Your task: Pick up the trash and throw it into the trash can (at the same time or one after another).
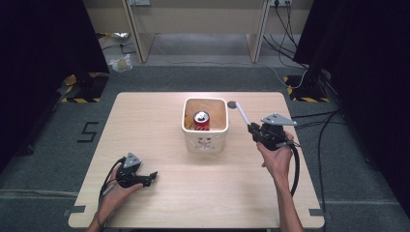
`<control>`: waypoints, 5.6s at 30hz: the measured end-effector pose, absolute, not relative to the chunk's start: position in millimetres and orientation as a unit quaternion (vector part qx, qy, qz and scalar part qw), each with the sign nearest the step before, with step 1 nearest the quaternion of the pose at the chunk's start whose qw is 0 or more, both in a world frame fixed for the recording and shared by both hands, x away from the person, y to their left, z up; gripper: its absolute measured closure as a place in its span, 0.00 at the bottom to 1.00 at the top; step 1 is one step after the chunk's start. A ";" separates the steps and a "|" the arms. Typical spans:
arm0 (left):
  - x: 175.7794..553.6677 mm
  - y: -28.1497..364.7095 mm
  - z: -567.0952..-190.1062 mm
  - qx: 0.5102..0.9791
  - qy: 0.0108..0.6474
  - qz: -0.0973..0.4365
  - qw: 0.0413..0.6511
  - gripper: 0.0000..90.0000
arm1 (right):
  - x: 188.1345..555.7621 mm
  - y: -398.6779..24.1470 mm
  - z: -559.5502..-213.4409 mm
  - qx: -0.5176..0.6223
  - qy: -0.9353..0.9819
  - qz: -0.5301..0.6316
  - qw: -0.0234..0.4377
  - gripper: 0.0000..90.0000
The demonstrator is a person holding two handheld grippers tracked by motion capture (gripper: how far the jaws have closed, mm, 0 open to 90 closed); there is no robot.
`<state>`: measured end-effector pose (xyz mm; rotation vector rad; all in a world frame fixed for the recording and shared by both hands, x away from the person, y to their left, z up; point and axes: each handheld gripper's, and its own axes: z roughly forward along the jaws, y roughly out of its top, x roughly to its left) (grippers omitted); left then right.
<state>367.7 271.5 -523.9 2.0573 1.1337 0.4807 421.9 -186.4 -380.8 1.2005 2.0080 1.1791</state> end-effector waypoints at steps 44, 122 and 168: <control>367.7 271.6 -523.8 0.799 0.440 0.187 0.364 0.16 | 471.1 -112.8 -325.8 0.396 0.764 0.447 0.246 0.89; 367.7 271.9 -523.6 0.801 0.439 0.185 0.363 0.16 | 552.3 -45.4 -360.9 0.415 0.787 0.409 0.204 0.85; 367.7 271.5 -523.8 0.800 0.439 0.186 0.364 0.16 | 500.4 -141.6 -360.4 0.445 0.751 0.431 0.229 0.42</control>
